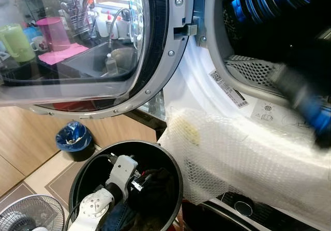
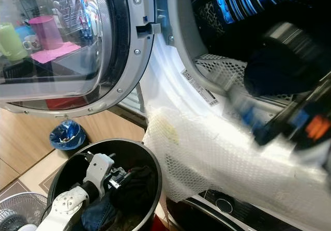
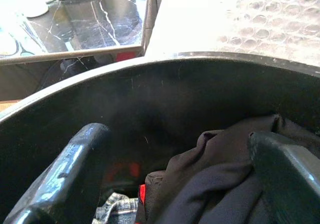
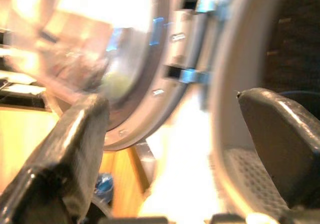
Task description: Clothes washing
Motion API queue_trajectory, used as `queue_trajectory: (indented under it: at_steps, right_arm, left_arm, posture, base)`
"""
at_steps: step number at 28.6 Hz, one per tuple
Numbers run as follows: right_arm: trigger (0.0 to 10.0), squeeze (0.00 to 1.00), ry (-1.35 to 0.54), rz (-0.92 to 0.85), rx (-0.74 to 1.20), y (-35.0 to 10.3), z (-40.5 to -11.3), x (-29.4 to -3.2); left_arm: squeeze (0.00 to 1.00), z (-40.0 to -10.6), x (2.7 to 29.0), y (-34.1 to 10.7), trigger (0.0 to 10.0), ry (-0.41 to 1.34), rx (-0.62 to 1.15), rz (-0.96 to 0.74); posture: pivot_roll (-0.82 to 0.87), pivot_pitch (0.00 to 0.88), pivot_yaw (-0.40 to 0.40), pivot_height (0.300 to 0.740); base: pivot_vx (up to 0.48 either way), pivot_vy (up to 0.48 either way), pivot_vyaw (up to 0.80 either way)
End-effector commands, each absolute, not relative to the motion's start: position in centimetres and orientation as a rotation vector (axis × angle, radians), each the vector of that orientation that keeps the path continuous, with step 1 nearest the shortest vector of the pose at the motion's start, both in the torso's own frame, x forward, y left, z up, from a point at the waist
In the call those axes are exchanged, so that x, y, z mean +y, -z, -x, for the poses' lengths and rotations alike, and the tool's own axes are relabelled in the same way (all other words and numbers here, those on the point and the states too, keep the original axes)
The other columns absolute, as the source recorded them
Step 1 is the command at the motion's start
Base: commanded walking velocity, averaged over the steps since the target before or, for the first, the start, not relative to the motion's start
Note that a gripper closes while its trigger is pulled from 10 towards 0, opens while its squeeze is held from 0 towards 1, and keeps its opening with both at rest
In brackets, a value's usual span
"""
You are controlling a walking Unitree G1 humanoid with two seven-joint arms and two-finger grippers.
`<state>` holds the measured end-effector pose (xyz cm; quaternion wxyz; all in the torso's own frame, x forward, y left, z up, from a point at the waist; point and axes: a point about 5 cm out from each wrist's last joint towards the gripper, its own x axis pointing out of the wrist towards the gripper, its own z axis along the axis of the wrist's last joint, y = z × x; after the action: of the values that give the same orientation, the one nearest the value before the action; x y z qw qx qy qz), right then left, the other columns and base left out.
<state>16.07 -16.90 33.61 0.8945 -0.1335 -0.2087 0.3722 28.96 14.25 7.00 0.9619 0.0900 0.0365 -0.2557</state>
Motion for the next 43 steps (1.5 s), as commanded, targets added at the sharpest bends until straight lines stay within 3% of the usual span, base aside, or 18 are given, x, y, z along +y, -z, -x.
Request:
queue_trajectory:
  at_steps: [1, 16, 22, 29, 37, 43]
  right_arm:
    - [10.0, 0.00, -0.761, 0.302, -0.404, -33.1, -16.3, -16.5]
    - [10.0, 0.00, -0.493, 0.309, -0.166, -32.3, -21.9, -17.7]
    - [10.0, 0.00, -0.299, 0.245, -0.088, -33.4, -24.3, -20.0]
    - [10.0, 0.00, -0.030, 0.245, 0.043, -34.0, -26.0, -24.5]
    - [10.0, 0.00, 0.087, 0.212, 0.009, -36.0, -27.8, -26.2]
    - [10.0, 0.00, 0.212, 0.133, -0.049, -38.4, -30.7, -28.1]
  left_arm:
    - [0.00, -29.0, 14.6, -7.0, 10.0, 0.524, 0.085, -0.190]
    - [0.00, -29.0, 14.4, -7.1, 10.0, 0.535, 0.088, -0.193]
    - [0.00, -28.9, 14.4, -7.1, 10.0, 0.536, 0.089, -0.194]
    - [0.00, -28.9, 14.4, -7.1, 10.0, 0.535, 0.093, -0.199]
    - [0.00, -28.9, 14.5, -7.1, 10.0, 0.533, 0.098, -0.205]
    - [0.00, -28.9, 14.3, -6.9, 10.0, 0.541, 0.107, -0.212]
  posture:
    - [0.02, 0.097, 0.080, 0.740]
    - [0.02, 0.099, 0.078, 0.740]
    - [0.02, 0.101, 0.072, 0.740]
    - [0.03, 0.099, 0.067, 0.740]
    - [0.02, 0.100, 0.068, 0.740]
    - [0.02, 0.099, 0.073, 0.740]
  base:
    - [0.000, 0.000, 0.00]
    - [0.000, 0.000, 0.00]
    - [0.000, 0.000, 0.00]
    - [0.000, 0.000, 0.00]
    - [0.000, 0.000, 0.00]
    - [0.000, 0.000, 0.00]
